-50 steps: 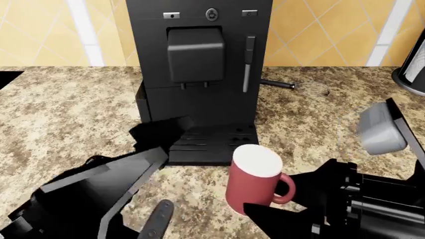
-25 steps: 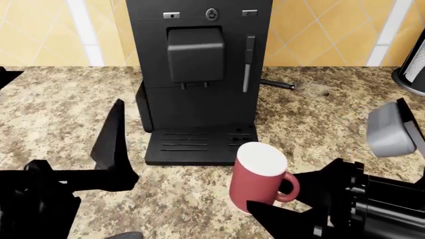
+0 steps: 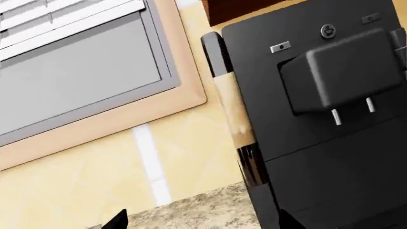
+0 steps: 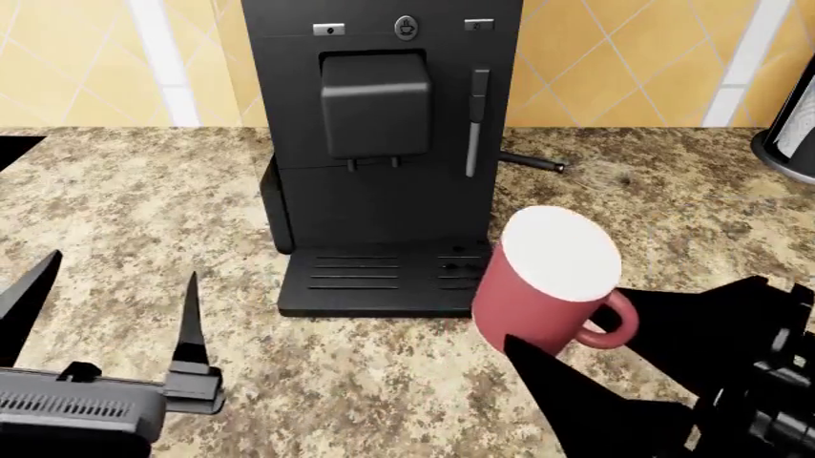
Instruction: A wet mug is on the counter and needs to be dried. Pick it up and place it upside down in the open cabinet.
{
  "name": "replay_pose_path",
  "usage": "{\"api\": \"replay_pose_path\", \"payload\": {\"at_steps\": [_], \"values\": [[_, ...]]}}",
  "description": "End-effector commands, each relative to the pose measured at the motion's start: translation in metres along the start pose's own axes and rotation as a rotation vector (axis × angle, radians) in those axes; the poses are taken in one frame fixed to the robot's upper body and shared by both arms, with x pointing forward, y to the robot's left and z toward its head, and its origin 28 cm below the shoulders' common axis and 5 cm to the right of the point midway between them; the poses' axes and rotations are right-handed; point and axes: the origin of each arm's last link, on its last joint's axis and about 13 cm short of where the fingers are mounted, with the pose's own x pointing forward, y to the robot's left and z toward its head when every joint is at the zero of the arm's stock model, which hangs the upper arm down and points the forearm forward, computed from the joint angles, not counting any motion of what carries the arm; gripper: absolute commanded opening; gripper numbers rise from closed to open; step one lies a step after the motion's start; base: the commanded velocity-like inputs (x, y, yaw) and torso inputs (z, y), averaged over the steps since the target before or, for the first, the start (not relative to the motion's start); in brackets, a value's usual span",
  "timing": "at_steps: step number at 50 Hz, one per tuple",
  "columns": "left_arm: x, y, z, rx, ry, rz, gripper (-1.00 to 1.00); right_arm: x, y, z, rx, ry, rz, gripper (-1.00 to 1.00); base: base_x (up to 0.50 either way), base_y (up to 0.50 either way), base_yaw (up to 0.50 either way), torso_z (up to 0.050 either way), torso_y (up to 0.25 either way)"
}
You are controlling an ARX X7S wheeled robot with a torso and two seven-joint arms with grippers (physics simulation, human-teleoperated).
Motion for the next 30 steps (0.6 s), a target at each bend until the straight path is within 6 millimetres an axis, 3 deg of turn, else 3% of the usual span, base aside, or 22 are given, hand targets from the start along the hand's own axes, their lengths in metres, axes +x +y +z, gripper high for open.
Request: {"api": "replay_pose_path", "payload": {"at_steps": [1, 14, 30], "values": [[-0.009, -0.002, -0.009, -0.135, 0.129, 0.050, 1.00, -0.014, 0.025, 0.012, -0.134, -0.127, -0.062, -1.00, 0.00, 0.00, 0.00, 0.000, 0.000], [-0.011, -0.006, -0.009, -0.178, 0.158, 0.038, 1.00, -0.029, 0.050, 0.049, -0.209, -0.238, -0.072, -1.00, 0.00, 0.00, 0.00, 0.000, 0.000], [-0.009, -0.011, -0.015, -0.186, 0.177, 0.013, 1.00, -0.029, 0.056, 0.089, -0.223, -0.280, -0.110, -1.00, 0.00, 0.00, 0.00, 0.000, 0.000]]}}
